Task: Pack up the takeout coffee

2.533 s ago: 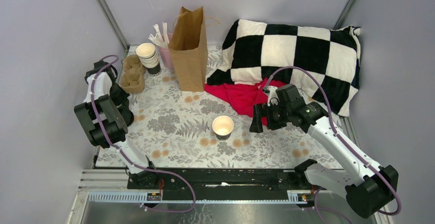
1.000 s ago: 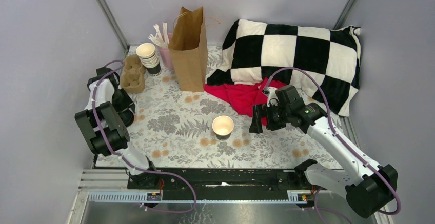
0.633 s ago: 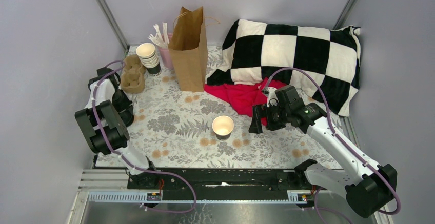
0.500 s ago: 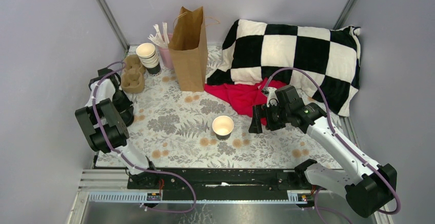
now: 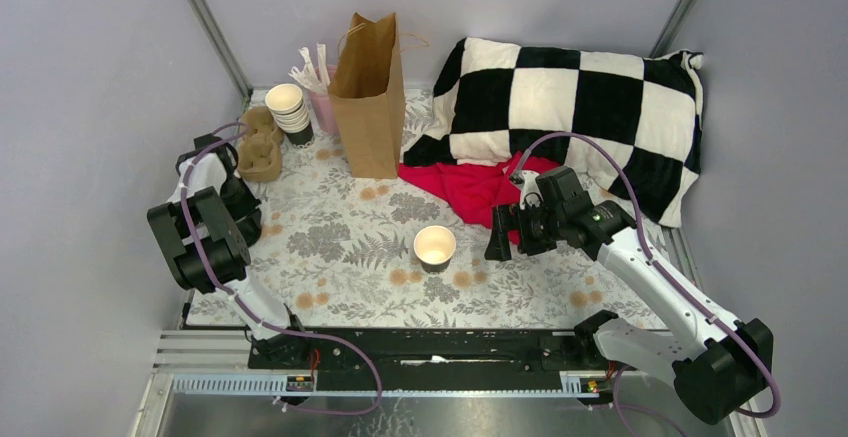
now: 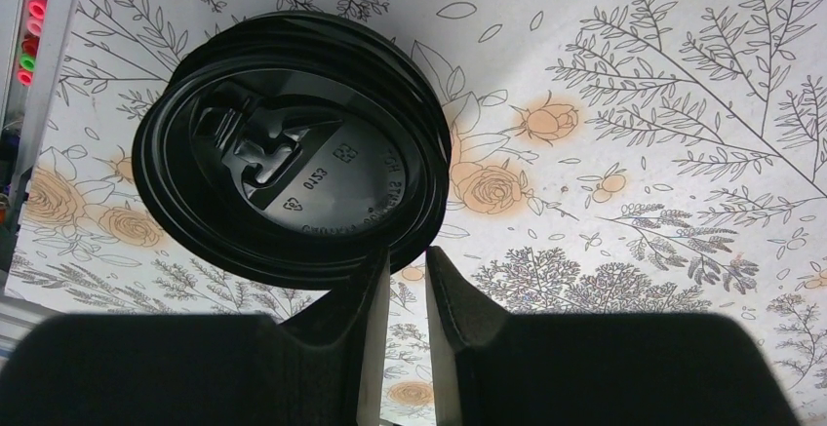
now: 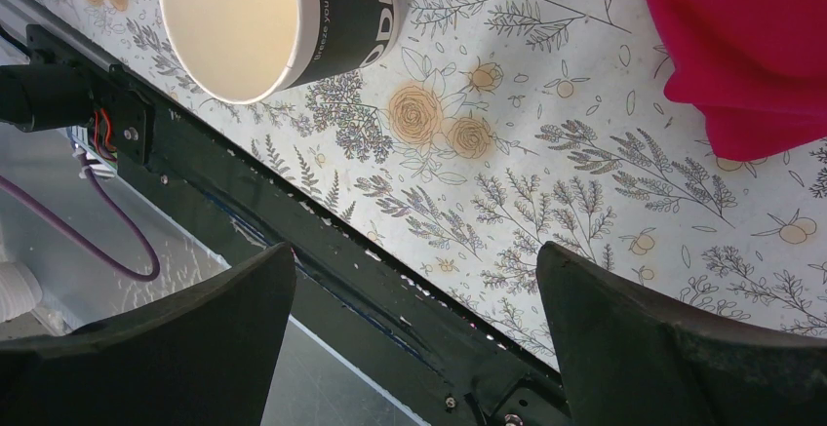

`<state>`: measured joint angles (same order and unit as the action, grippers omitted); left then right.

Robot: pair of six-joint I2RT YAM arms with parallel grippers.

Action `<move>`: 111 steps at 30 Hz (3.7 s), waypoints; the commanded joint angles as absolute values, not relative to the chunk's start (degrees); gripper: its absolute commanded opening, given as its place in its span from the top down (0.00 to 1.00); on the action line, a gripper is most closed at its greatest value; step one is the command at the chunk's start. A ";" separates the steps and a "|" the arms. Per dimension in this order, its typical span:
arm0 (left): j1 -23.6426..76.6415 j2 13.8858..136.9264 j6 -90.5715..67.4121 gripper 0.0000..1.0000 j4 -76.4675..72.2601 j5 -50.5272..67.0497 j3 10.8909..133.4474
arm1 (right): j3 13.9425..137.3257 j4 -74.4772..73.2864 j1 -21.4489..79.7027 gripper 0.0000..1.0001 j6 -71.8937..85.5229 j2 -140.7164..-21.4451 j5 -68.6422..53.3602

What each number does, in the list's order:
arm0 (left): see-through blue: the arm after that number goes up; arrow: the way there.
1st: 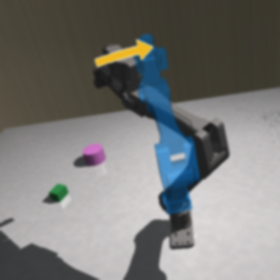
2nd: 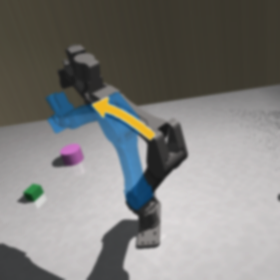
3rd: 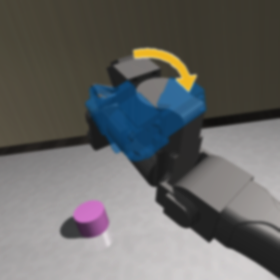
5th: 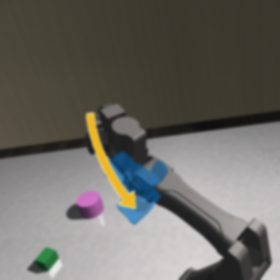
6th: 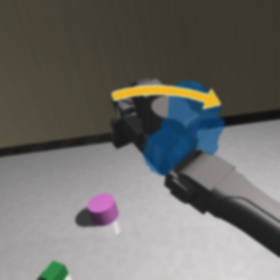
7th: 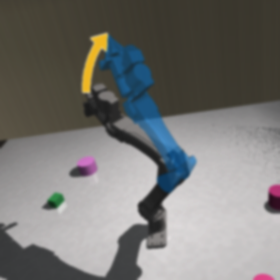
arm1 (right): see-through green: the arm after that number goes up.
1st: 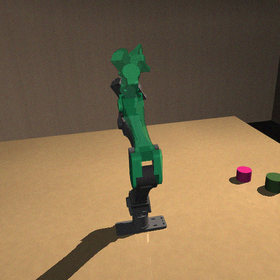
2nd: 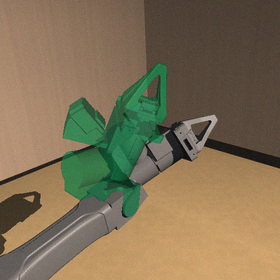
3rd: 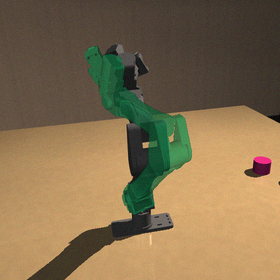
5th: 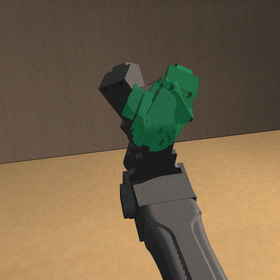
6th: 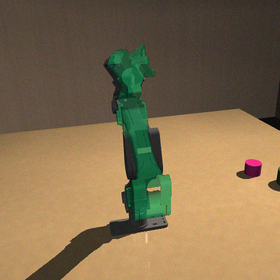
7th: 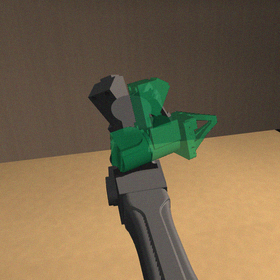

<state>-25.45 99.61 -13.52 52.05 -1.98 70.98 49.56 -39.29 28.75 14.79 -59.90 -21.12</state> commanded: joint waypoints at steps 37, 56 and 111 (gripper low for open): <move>-24.46 101.27 -13.14 0.95 52.03 -4.22 75.47 | 48.87 -37.62 29.15 0.00 14.90 -59.41 -22.68; -24.00 100.90 -14.76 0.87 53.60 -2.10 77.41 | 48.52 -37.28 29.11 0.00 14.94 -59.41 -22.76; -24.09 100.58 -15.51 0.75 50.01 6.81 74.18 | 48.08 -36.74 29.16 0.00 15.12 -59.19 -22.94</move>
